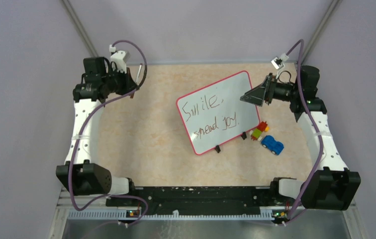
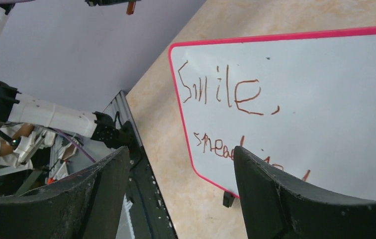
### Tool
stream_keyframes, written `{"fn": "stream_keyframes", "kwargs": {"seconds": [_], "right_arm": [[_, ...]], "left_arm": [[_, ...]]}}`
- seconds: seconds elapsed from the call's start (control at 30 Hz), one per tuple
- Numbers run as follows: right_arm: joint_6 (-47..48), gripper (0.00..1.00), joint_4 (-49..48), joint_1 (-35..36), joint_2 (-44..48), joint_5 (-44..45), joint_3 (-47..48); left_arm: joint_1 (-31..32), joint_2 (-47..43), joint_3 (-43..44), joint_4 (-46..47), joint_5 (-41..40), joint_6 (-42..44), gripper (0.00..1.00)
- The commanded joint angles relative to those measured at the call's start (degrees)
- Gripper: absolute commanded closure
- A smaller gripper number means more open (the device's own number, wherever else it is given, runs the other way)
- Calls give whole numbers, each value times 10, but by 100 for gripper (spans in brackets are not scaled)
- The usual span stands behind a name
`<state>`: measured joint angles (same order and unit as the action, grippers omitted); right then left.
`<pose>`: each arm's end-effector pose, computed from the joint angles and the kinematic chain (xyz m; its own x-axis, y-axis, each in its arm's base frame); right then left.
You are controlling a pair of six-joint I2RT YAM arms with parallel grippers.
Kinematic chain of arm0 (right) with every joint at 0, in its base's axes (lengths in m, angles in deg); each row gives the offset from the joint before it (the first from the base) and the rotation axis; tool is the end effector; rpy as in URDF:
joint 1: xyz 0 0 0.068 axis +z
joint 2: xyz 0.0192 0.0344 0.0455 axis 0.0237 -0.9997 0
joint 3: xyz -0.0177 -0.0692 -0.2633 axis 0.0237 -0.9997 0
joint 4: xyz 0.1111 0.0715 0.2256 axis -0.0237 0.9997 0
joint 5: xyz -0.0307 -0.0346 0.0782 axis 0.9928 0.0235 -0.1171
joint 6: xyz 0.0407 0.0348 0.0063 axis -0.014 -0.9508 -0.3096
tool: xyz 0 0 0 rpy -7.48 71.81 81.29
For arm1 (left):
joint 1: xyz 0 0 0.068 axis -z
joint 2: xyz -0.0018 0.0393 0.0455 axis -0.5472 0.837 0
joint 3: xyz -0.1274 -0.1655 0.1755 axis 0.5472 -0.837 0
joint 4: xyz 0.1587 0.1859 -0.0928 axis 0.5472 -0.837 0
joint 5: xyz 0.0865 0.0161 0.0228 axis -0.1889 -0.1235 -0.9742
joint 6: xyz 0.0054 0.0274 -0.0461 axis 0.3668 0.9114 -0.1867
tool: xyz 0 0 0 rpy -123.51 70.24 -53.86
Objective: Write a sentence on the whiteboard
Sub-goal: Put down the whiteboard marker at the center of the board.
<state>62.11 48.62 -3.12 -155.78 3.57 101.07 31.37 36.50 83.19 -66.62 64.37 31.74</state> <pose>0.2617 0.0252 0.3699 -0.5966 0.1350 -0.7911 -0.7090 0.3734 0.5983 0.2826 -0.0090 0.4219 -0.4867 0.0998 -0.8678 0.4631 0.8718 -0.1595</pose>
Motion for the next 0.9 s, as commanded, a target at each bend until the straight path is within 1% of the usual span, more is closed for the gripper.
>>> {"fn": "stream_keyframes", "kwargs": {"seconds": [0.0, 0.13, 0.27, 0.37, 0.57, 0.77, 0.87], "right_arm": [[79, 26, 59, -32, 14, -4, 10], [144, 26, 121, -48, 18, 35, 12], [196, 26, 158, -53, 34, 92, 4], [209, 26, 162, -55, 50, 115, -10], [217, 26, 162, -55, 64, 135, -27], [209, 26, 154, -55, 66, 133, -36], [207, 26, 151, -55, 66, 131, -37]], "left_arm": [[-41, 28, -78, -12, 1, 39, 100], [-47, 56, -149, -12, -34, 91, 99], [-47, 86, -223, 3, -46, 107, 98], [-47, 108, -261, 25, -46, 110, 97], [-46, 148, -301, 55, -40, 111, 94], [-42, 172, -325, 76, -56, 114, 91], [-38, 180, -326, 77, -60, 117, 88]]}}
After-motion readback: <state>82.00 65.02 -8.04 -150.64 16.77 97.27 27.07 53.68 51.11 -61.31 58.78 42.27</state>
